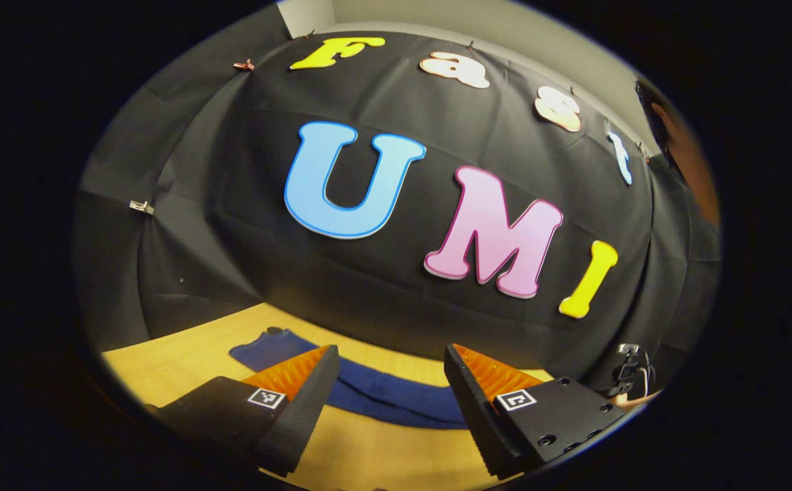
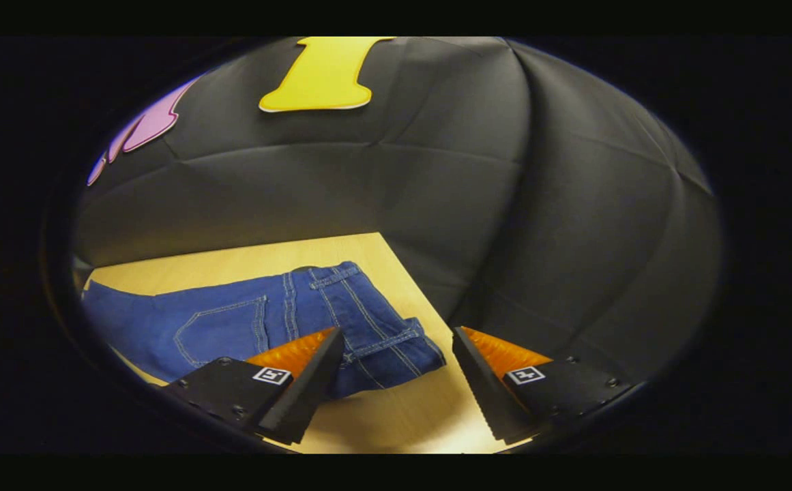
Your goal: Grasp the waist and the cuffs of the jeans and fold them to make the two legs overlap; first hold the waist and fold one-third of the jeans toward the cuffs, then hold the cuffs and fold the remaining one-third in the same direction to finish folding.
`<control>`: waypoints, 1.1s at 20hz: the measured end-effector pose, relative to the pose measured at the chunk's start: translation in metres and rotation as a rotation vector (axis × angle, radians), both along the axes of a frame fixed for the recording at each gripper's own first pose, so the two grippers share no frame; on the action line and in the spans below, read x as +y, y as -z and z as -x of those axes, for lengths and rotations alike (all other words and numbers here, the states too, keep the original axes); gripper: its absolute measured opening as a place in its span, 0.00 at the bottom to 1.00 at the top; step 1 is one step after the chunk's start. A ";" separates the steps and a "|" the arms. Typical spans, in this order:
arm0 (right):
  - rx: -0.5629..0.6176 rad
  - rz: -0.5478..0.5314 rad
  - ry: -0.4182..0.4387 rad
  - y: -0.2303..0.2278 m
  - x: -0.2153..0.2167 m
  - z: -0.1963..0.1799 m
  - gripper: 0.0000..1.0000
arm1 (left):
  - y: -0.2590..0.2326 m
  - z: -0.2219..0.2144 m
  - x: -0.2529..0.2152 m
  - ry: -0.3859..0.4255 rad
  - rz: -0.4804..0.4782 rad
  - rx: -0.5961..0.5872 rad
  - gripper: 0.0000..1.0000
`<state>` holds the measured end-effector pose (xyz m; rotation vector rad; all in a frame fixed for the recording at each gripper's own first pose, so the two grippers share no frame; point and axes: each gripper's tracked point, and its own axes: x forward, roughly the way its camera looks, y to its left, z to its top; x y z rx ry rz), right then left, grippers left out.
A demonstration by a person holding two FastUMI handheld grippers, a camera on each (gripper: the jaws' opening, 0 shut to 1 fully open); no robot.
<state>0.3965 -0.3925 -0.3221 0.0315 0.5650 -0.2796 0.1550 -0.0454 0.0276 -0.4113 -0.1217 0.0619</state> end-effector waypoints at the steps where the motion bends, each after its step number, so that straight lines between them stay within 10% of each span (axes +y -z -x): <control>1: 0.001 -0.032 0.018 0.006 -0.002 -0.001 0.98 | -0.001 -0.004 -0.001 0.000 0.014 -0.016 0.96; 9: 0.010 -0.112 0.040 0.028 -0.003 -0.007 0.98 | 0.021 -0.023 -0.011 0.015 -0.057 0.041 0.96; 18: -0.003 -0.079 -0.011 0.023 0.018 -0.015 0.16 | 0.073 -0.039 -0.027 0.053 -0.159 0.170 0.97; 22: -0.014 -0.081 -0.030 0.013 0.021 -0.015 0.16 | 0.101 -0.041 -0.025 0.041 -0.159 0.224 0.96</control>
